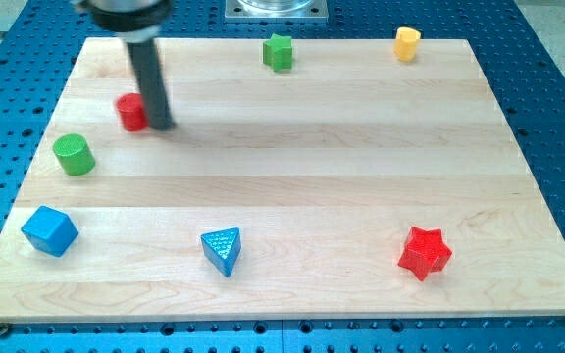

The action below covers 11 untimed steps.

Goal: Move the green circle towards the right center of the board

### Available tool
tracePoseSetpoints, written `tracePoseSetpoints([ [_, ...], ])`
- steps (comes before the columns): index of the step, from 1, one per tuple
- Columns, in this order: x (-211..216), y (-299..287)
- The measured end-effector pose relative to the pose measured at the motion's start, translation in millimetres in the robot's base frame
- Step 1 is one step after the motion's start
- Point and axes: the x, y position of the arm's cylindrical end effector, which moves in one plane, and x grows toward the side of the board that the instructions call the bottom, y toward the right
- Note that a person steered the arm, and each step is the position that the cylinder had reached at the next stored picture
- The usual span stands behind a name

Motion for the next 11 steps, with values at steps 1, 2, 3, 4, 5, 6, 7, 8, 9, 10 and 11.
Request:
tracePoseSetpoints([
  [1,-6.1,-16.4],
  [2,-58.7,-11.1],
  [3,-80.5,-69.2],
  [4,-37.7,-109.1],
  [5,38.3,-115.2],
  [6,73.1,-97.2],
  [7,64.9,-20.6],
  [8,58.9,48.7],
  [9,66.5,-6.2],
  [10,90.9,39.2],
  [11,82.7,135.0],
])
